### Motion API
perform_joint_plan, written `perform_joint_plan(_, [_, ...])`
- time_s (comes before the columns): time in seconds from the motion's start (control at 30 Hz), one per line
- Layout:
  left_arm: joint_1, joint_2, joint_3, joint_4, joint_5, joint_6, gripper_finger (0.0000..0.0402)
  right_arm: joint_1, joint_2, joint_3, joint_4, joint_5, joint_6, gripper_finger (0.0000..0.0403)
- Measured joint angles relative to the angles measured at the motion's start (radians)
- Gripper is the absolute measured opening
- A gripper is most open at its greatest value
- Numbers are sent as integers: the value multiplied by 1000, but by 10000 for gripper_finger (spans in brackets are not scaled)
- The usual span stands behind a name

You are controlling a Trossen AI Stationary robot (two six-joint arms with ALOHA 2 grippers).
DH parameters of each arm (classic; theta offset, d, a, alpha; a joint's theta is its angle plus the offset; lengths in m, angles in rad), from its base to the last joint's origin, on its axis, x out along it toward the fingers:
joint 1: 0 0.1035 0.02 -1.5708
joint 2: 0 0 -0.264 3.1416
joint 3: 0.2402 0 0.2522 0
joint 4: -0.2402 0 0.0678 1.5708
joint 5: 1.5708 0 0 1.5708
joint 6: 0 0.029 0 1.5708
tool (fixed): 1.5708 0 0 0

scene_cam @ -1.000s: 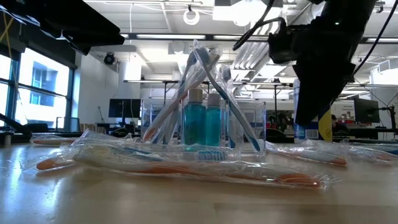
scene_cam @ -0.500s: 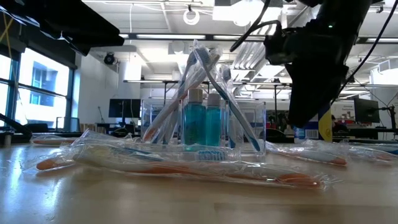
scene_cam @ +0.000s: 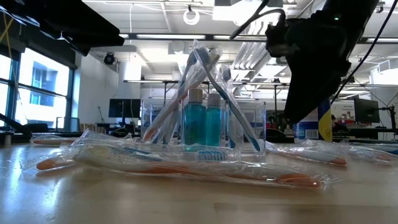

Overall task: Pick & Place toothbrushing station
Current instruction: Put the orange toothbrush into the transparent organizer

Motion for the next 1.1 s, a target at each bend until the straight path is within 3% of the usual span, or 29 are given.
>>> perform_joint_plan(0.4, [0,0,0,0,1,-8,123,2,0,0,1,0,11,229])
perform_joint_plan(0.63, [-1,0,0,0,85,-4,123,28,0,0,1,4,66,229])
perform_joint_plan(0.83, [0,0,0,0,87,-5,123,58,0,0,0,-13,111,229])
perform_joint_plan(1.1, [0,0,0,-3,87,-6,123,91,10,0,1,69,108,229])
